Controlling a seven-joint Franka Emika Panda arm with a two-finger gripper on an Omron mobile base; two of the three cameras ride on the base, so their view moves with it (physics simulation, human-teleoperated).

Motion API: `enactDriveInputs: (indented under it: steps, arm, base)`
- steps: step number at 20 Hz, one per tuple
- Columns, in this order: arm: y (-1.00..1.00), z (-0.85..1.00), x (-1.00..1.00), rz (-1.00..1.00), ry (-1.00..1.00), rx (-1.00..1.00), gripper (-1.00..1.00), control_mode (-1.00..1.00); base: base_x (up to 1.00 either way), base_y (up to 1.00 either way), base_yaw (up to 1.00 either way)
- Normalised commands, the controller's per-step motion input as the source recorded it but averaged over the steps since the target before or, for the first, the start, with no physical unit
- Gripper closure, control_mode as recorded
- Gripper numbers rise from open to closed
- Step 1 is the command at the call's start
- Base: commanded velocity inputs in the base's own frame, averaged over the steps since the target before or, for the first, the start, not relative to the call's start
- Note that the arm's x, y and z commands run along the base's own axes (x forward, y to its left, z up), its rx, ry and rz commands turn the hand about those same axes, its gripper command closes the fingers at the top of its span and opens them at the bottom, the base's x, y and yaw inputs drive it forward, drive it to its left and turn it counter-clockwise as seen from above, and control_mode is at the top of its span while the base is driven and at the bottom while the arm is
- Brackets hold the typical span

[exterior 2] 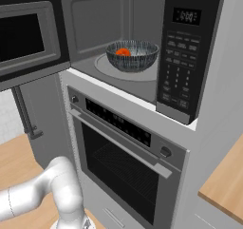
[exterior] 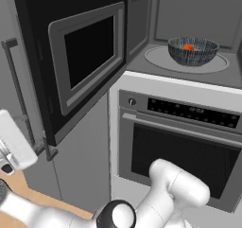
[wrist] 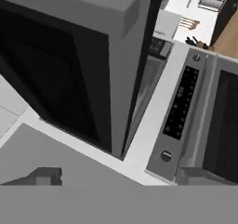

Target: Pick the squash from the sink and place it in the bowl. Then pick the bowl and place it in the microwave. Then close the microwave door and press the start button.

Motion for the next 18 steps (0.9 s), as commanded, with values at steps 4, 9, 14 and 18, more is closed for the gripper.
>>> enactDriveInputs:
  steps: [4, 9, 14, 18]
  arm:
    - [-0.75, 0.29, -0.35, -0.12, -0.23, 0.06, -1.0, -1.0]
    - [-0.96, 0.33, -0.39, -0.08, -0.24, 0.08, -1.0, -1.0]
    - [-1.0, 0.24, -0.53, -0.08, -0.23, 0.09, -1.0, -1.0]
    - [-1.0, 0.2, -0.56, -0.08, -0.21, 0.11, -1.0, -1.0]
  base:
    - [0.0, 0.0, 0.0]
    - [0.0, 0.0, 0.0]
    - [0.0, 0.0, 0.0]
    - [0.0, 0.0, 0.0]
